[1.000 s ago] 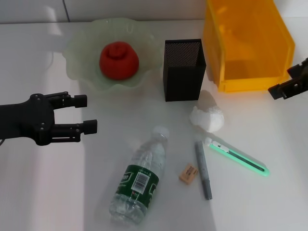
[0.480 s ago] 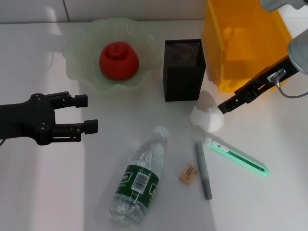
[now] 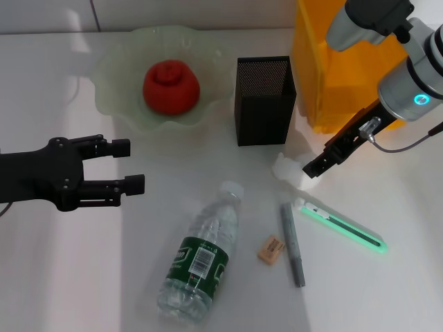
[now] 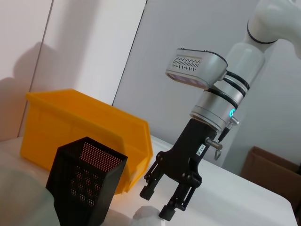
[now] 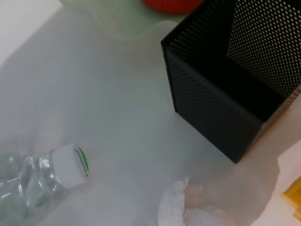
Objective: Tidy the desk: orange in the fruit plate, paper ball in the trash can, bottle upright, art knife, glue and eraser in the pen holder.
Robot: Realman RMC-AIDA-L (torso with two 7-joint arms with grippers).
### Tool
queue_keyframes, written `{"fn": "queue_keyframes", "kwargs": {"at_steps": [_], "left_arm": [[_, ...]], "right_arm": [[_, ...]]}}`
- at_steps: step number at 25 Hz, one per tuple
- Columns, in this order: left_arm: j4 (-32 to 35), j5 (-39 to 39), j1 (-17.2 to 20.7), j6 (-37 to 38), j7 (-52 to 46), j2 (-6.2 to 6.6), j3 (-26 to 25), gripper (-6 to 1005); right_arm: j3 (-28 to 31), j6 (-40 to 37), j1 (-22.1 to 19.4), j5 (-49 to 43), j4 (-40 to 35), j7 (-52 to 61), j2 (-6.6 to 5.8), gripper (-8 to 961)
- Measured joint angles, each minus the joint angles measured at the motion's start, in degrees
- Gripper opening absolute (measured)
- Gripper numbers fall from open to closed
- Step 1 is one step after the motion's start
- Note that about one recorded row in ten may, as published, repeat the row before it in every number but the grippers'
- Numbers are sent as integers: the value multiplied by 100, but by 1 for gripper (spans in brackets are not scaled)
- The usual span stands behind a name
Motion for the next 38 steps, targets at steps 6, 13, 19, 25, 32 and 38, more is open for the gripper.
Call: {"fn": "queue_keyframes", "kwargs": {"at_steps": [6, 13, 19, 25, 32, 38], "left_arm": [[-32, -1, -3, 4, 0, -4, -15, 845], [-71, -1, -11, 4, -1, -6, -2, 844], [-85, -1, -12, -16, 6, -13, -1, 844], [-147, -1, -12, -60, 28, -19, 24, 844], [-160, -1, -11, -41, 57, -15, -12, 844], [-159, -1, -11, -45, 60, -5, -20, 844]], "right_arm": [[-378, 285, 55, 183, 197, 5, 13, 703], [-576, 501, 186, 383, 490, -29, 23, 702], [-727, 601, 203, 490, 527, -47, 24, 656], [-772, 534, 173, 542, 460, -50, 24, 564], [-686, -499, -301, 602, -1130, 126, -8, 526], [351, -1619, -683, 552, -3330, 401, -21, 526]]}}
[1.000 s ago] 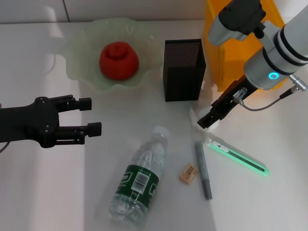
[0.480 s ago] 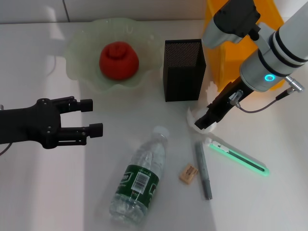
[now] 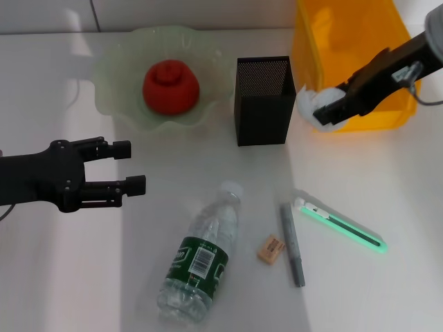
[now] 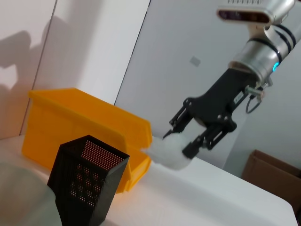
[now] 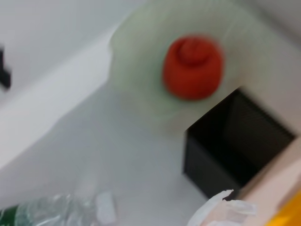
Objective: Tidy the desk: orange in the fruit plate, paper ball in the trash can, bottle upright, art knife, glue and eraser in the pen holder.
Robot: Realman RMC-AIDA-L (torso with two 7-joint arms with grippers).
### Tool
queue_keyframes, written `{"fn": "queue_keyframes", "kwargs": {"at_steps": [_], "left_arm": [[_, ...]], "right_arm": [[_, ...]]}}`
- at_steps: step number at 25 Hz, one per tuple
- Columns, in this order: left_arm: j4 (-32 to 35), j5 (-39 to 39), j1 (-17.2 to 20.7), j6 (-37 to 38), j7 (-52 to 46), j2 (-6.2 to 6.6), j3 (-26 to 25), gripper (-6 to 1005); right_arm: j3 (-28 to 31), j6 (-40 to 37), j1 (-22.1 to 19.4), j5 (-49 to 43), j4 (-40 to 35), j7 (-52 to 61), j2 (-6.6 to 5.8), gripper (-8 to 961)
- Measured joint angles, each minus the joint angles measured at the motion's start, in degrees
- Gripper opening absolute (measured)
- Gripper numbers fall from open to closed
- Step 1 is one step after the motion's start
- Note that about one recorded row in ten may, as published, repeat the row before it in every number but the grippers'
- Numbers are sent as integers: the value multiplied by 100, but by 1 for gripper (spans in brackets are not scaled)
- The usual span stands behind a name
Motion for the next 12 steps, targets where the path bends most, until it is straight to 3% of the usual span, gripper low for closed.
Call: {"fn": "queue_keyframes", "kwargs": {"at_steps": [6, 9, 10, 12], "left_arm": [[0, 0, -1, -9, 1, 2, 0, 844], [0, 0, -22, -17, 1, -10, -7, 844], [0, 0, -26, -17, 1, -12, -7, 844], [0, 1, -33, -20, 1, -13, -8, 844]], "right_arm": [[490, 313, -42, -694, -531, 286, -10, 526], [554, 1035, -84, -863, -67, 288, -10, 525], [548, 1547, -84, -871, 401, 254, -17, 525], [539, 1748, -61, -870, 612, 221, -19, 525]]}}
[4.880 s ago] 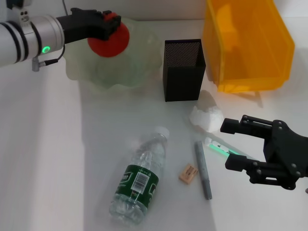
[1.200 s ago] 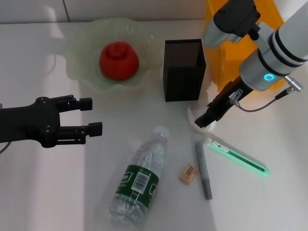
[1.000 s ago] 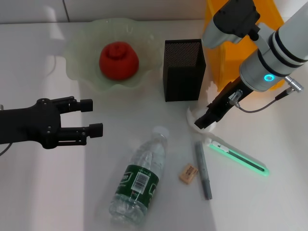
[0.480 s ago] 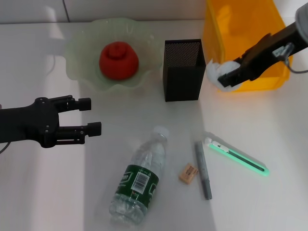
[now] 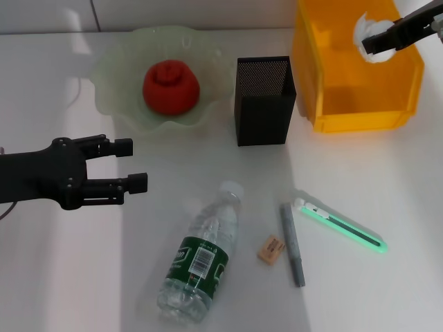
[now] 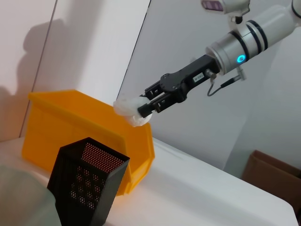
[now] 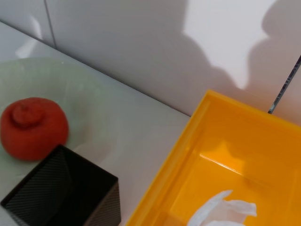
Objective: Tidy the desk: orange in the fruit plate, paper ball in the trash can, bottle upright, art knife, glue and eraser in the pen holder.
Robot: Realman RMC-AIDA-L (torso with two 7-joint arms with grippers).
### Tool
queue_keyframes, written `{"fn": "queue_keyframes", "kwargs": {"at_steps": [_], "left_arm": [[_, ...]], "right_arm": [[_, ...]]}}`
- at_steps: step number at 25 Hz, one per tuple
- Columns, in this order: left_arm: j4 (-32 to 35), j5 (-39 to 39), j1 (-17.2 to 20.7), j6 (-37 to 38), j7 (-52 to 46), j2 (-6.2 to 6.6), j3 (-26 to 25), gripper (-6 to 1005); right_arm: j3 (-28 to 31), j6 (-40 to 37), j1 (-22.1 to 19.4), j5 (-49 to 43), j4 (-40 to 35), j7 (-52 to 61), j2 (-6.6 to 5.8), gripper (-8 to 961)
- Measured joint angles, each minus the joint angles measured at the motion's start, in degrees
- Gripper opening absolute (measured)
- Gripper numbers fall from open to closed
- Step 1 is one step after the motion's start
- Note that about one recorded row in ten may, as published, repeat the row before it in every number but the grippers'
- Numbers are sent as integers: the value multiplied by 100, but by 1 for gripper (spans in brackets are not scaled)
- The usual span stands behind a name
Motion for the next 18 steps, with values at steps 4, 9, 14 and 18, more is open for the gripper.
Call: {"fn": "queue_keyframes", "kwargs": {"at_steps": [4, 9, 14, 18], "left_arm": [[0, 0, -2, -2, 0, -2, 0, 844], [0, 0, -2, -2, -1, -2, 0, 843], [0, 0, -2, -2, -18, -3, 0, 843], [0, 0, -10, 18, -37, 5, 0, 843]], "right_arm": [[-25, 516, 155, -126, 620, -67, -4, 525], [-58, 704, 261, -179, 897, -146, 0, 525], [-59, 737, 231, -173, 915, -153, 3, 545], [-57, 725, 185, -154, 887, -155, 3, 585]]}}
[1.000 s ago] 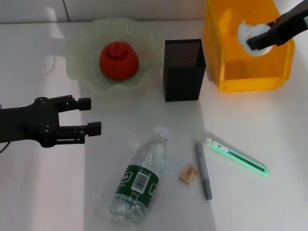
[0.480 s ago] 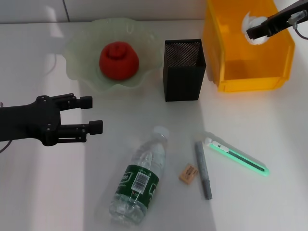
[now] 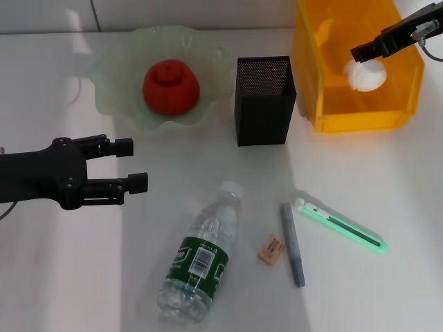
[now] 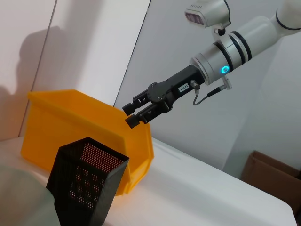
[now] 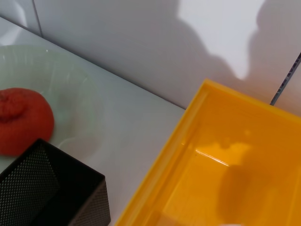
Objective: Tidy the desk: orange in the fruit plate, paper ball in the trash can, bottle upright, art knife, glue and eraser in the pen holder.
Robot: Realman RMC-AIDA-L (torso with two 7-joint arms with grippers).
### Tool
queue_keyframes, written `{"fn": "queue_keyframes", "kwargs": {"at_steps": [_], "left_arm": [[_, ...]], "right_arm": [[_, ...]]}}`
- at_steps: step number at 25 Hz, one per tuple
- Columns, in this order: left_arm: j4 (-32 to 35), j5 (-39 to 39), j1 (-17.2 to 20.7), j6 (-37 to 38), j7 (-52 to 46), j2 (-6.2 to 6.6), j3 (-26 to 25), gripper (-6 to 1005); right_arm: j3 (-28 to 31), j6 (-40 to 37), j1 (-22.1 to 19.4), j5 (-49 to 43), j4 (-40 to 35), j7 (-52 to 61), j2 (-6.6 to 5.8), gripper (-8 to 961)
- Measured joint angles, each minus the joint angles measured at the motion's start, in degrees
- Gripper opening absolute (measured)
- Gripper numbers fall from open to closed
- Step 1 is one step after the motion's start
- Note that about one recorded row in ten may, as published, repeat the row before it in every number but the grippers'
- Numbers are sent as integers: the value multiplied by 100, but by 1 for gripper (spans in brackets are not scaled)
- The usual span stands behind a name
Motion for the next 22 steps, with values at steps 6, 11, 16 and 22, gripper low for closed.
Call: {"fn": "queue_keyframes", "kwargs": {"at_steps": [6, 11, 16, 22], "left_arm": [[32, 0, -9, 13, -81, 15, 0, 843], [624, 27, -38, -4, -1012, 79, -4, 843], [2045, 388, -70, -8, -2548, 42, -5, 843], [3632, 1397, -398, 45, -4319, -269, 54, 843]], "right_arm": [[11, -33, -94, 90, -112, -6, 8, 667], [-6, -394, -717, 1346, -780, -479, 13, 667], [33, -885, -1871, 4012, -1043, -1845, 0, 667], [256, -1891, -2528, 5693, 471, -3827, -12, 666]]}}
